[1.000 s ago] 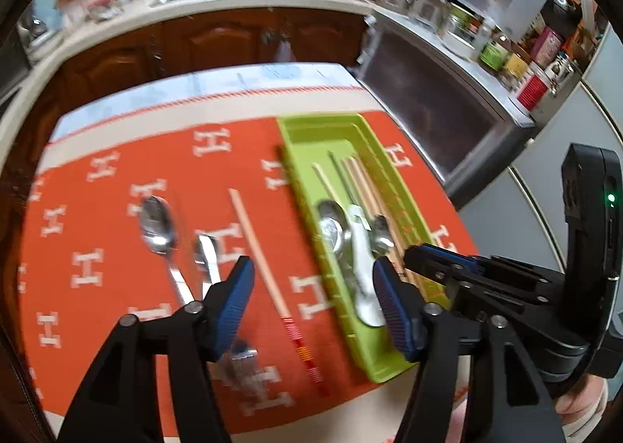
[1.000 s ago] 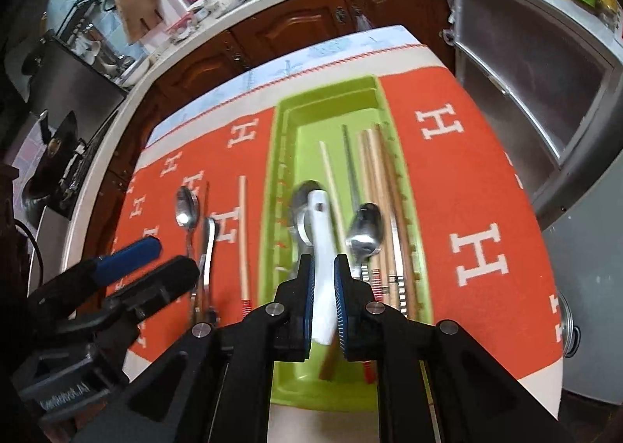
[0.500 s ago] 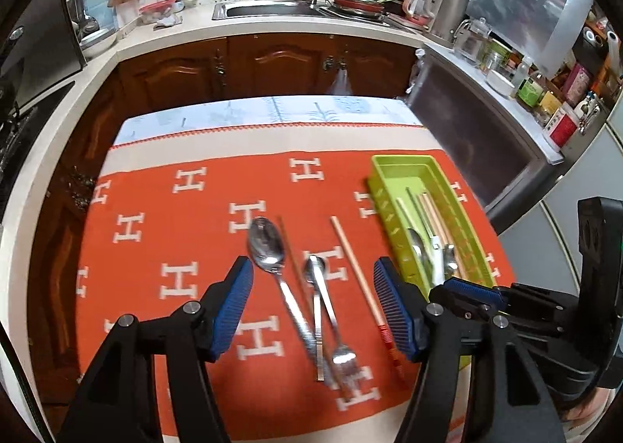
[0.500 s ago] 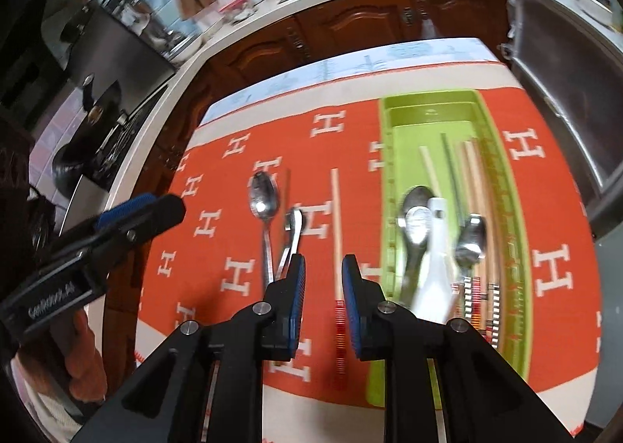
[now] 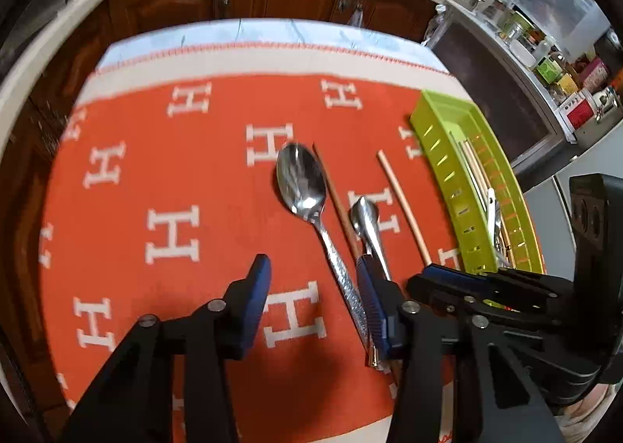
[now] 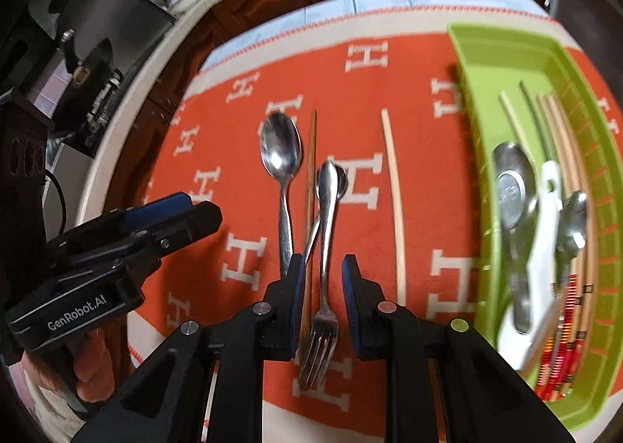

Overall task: Organize utensils
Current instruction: 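Move both open tools back from the tray to the utensil pile, then grasp a metal spoon with the left tool while the right tool grasps a metal fork, then carry the spoon and fork into the green tray and open both tools, then move both open tools back to the remaining spoon and chopsticks, then grasp the long metal spoon with the left tool while the right tool grasps a brown chopstick, then carry the spoon and brown chopstick into the green tray and open both tools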

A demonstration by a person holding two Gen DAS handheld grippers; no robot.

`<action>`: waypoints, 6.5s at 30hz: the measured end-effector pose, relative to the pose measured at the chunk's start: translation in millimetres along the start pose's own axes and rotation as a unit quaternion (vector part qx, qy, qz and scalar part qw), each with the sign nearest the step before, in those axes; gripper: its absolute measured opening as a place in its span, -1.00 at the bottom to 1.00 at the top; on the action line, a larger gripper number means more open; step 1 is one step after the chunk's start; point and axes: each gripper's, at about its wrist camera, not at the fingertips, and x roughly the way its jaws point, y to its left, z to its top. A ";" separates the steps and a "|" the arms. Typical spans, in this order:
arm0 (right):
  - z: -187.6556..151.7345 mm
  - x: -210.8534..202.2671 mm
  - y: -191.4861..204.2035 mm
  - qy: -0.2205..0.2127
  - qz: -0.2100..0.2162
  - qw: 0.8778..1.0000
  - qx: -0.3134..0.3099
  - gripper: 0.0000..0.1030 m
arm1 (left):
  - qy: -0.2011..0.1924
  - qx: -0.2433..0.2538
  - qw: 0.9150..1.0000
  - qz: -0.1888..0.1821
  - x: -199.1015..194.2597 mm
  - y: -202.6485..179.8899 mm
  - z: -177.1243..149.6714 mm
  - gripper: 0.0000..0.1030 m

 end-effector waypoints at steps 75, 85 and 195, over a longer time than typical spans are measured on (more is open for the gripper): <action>-58.0 -125.4 -87.9 -0.154 0.030 0.985 0.076 -0.91 | -0.040 0.028 0.999 -0.010 -20.4 -72.9 -10.9 -1.00; -58.8 -157.7 -127.6 -0.165 -0.002 0.981 0.104 -0.92 | -0.032 0.051 0.991 -0.122 -47.4 -130.6 8.7 -1.00; -29.7 44.5 62.5 -0.046 -0.083 0.986 -0.140 -0.87 | -0.065 -0.047 0.997 0.004 -7.2 14.7 -21.4 -0.96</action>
